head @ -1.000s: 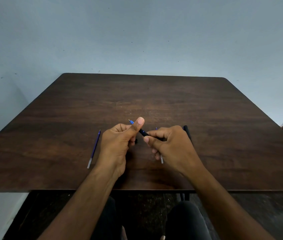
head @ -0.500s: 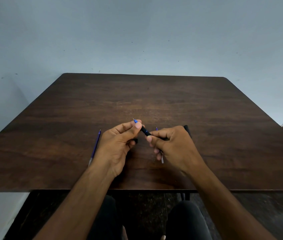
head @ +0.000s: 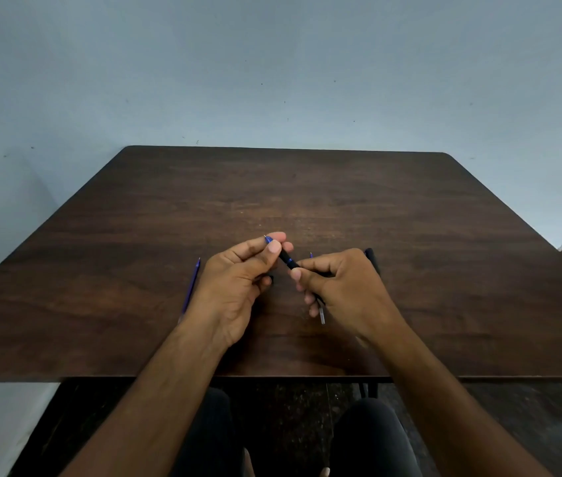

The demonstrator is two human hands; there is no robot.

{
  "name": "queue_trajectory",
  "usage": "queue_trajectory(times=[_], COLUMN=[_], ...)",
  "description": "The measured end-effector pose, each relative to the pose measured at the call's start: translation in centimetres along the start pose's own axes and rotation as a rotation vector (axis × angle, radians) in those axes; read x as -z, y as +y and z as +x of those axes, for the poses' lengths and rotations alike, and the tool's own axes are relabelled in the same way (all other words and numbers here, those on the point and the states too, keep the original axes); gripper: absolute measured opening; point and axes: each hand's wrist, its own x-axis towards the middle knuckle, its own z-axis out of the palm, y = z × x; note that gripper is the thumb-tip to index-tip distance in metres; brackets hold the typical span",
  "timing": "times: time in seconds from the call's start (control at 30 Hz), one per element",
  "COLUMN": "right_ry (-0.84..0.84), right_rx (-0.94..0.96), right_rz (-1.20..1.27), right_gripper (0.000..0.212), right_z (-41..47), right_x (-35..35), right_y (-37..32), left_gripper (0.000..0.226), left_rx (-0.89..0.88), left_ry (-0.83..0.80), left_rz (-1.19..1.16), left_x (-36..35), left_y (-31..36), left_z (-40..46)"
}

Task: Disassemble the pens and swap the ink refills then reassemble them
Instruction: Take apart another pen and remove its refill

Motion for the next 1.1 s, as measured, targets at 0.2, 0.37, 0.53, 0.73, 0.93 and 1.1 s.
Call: queue_trajectory(times=[0.2, 0.37, 0.53, 0.73, 0.93, 1.1], right_ry=[-0.006, 0.007, 0.028, 0.011, 0.000, 0.016], right_rx=[0.012, 0.012, -0.006, -0.003, 0.003, -0.006], right_rz=[0.018, 0.003, 0.024, 0.048, 0.072, 0.061], right_gripper=[0.007, 0.011, 0.012, 0.012, 0.011, 0.011], right_z=[0.0, -0.1, -0.1, -0.2, -0.4, -0.3], right_x=[-0.2, 0.0, 0.1, -0.2, -0.3, -0.1], right_y=[0.0, -0.1, -0.1, -0.3, -0.3, -0.2], left_gripper=[0.035, 0.040, 0.024, 0.031, 0.038, 0.027], left_rx=[0.037, 0.067, 0.029, 0.027, 0.023, 0.008], left_ry=[0.151, -0.007, -0.086, 0.073, 0.071, -0.076], left_rz=[-0.011, 0.025, 0.033, -0.003, -0.001, 0.024], left_x=[-0.7, -0.5, 0.4, 0.2, 0.1, 0.4], left_y=[-0.1, 0.2, 0.4, 0.0, -0.3, 0.1], left_z=[0.3, -0.2, 0.0, 0.2, 0.1, -0.2])
